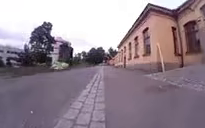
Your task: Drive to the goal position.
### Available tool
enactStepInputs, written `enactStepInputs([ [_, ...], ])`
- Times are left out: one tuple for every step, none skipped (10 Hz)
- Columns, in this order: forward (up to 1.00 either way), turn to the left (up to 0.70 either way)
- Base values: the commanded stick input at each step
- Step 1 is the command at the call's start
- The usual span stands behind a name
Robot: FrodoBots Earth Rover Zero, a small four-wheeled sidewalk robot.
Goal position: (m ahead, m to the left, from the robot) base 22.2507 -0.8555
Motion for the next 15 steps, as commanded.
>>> enactStepInputs([
  [0.45,0.0],
  [0.45,0.0],
  [0.45,0.0],
  [0.45,0.0],
  [0.45,0.0],
  [0.45,0.0],
  [0.45,0.0],
  [0.45,0.0],
  [0.45,0.0],
  [0.45,0.0],
  [0.45,0.0],
  [0.45,0.0],
  [0.45,0.0],
  [0.45,0.0],
  [0.45,0.0],
])
